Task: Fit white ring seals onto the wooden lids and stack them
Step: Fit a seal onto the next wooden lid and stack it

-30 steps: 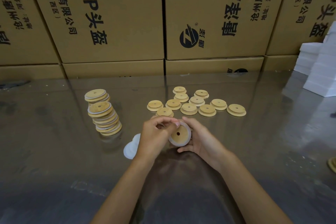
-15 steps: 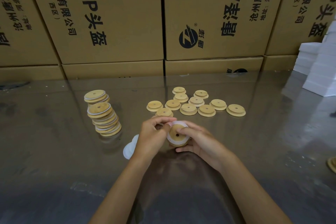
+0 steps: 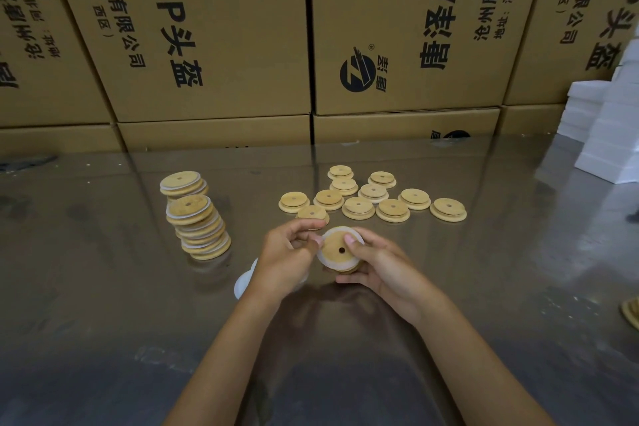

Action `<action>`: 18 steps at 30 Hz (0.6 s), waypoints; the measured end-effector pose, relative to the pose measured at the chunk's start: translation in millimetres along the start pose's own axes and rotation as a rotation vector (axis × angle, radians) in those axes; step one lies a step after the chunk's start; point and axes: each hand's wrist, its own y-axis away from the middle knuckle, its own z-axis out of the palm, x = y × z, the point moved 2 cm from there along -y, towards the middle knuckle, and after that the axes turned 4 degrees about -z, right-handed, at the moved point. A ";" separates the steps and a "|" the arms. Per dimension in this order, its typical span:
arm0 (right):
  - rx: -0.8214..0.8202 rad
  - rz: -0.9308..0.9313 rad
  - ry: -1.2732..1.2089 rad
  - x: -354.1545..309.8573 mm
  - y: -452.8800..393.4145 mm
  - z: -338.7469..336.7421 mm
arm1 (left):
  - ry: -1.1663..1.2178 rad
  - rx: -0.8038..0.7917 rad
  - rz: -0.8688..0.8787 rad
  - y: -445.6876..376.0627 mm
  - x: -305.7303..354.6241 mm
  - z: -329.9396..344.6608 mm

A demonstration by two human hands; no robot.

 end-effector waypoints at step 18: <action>0.084 -0.078 -0.036 -0.1 -1.1 0.2 | -0.045 -0.043 0.037 0.4 -4.4 6.1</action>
